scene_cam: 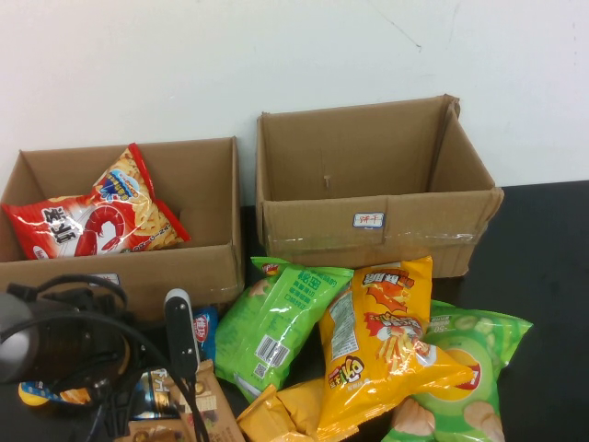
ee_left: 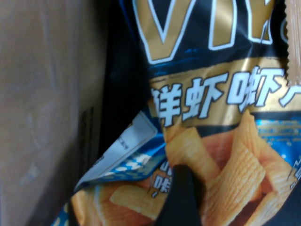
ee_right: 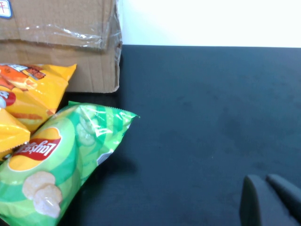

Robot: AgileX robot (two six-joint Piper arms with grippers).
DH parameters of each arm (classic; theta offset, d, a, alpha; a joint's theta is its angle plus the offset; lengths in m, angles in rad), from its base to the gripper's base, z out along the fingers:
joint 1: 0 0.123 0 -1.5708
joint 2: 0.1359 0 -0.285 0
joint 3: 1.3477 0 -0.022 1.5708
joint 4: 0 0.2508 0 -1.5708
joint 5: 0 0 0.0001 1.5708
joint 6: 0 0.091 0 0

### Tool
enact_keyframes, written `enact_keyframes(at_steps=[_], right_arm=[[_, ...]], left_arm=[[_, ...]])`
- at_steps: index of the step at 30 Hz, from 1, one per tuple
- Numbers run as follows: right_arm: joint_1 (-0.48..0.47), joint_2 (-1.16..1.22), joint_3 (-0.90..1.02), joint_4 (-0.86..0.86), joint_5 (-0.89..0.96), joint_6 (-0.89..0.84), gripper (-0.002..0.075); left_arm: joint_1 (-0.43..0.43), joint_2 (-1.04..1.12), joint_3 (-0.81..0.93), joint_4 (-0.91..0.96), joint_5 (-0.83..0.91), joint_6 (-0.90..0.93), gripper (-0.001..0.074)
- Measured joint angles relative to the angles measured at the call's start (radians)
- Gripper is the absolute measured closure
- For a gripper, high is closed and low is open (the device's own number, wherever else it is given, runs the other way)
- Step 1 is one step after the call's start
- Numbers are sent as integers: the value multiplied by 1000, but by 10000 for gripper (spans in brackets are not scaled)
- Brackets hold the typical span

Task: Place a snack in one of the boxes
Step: Pick up the potato chip

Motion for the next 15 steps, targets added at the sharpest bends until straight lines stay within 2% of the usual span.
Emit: enact_keyframes(at_steps=[4,10,15], right_arm=[[0,0,0,0,0,0,727],[0,0,0,0,0,0,727],[0,0,0,0,0,0,727]], left_arm=[[0,12,0,24,-8,-73,203],[0,16,0,56,-4,-146,101],[2,16,0,132,-2,-175,80]])
